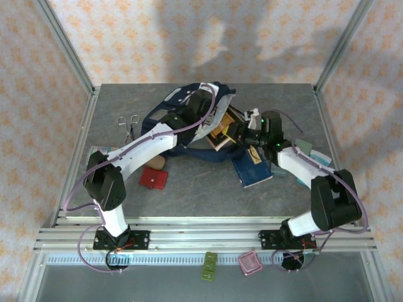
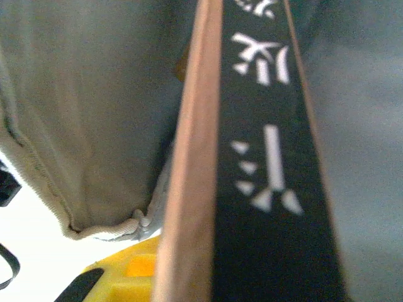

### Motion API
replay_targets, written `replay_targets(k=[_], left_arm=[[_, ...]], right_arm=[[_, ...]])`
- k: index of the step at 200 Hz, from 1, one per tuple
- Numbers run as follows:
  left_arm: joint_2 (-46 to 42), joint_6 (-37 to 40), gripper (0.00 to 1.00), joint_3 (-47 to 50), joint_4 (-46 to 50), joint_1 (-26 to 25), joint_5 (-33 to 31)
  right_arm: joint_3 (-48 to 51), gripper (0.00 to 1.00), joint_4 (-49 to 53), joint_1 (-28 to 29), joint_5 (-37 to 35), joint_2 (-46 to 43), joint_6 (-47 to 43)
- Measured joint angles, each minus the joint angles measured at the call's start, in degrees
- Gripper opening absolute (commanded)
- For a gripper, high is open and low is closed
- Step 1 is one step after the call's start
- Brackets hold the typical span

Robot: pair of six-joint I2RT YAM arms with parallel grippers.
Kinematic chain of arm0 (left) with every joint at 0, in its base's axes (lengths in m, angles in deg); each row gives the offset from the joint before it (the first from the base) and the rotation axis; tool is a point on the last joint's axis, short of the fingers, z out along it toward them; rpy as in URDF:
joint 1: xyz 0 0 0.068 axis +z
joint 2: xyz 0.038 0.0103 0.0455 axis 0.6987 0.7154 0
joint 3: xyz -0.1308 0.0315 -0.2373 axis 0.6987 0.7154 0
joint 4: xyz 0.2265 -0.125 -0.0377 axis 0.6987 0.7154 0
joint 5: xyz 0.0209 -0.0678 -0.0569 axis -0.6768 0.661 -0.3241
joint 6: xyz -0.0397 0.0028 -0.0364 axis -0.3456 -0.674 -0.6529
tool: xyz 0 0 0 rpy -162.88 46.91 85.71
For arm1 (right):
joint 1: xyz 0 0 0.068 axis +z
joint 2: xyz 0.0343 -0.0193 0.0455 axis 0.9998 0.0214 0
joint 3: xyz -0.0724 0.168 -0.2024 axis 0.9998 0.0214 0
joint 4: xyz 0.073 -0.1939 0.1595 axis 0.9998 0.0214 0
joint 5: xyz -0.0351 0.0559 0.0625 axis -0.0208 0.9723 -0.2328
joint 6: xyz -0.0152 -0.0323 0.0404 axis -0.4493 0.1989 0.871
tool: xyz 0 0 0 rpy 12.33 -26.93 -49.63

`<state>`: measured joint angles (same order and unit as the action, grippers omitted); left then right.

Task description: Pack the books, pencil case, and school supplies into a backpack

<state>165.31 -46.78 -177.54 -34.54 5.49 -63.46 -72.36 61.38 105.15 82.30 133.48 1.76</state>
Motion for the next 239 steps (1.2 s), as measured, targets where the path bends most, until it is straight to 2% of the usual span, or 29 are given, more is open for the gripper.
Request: replay_targets(k=[23,44,77,121,174,222,233,239], left_arm=[[-0.09,0.22,0.0,0.5,-1.51,0.0,0.63],[-0.11,0.46,0.0,1.27,-2.84,0.04,1.07],[-0.11,0.59,0.0,1.77,-3.85,0.63,2.14],[-0.33,0.61,0.0,3.39,-4.39,0.59,4.39],[-0.44,0.59,0.0,3.58,-5.09,0.61,5.92],[-0.44,0.37,0.0,4.5,-5.99,1.16,6.43],[-0.44,0.33,0.0,4.9,-6.05,1.44,6.4],[-0.44,0.28,0.0,5.07,-6.08,1.62,6.36]], right_arm=[[-0.63,0.0,-2.27,0.02,2.89,0.37,1.2],[-4.57,0.0,1.07,0.02,3.17,1.79,-0.7],[-9.29,0.0,0.68,0.02,3.32,11.96,-2.25],[-11.17,0.0,-4.02,0.48,5.99,24.61,0.96],[-25.68,0.01,-3.98,4.0,9.9,33.86,0.46],[-39.47,0.08,-4.39,6.27,9.97,47.47,4.09],[-41.68,0.15,-4.87,6.8,9.6,49.59,5.33],[-42.42,0.22,-5.09,7.1,9.25,50.34,5.97]])
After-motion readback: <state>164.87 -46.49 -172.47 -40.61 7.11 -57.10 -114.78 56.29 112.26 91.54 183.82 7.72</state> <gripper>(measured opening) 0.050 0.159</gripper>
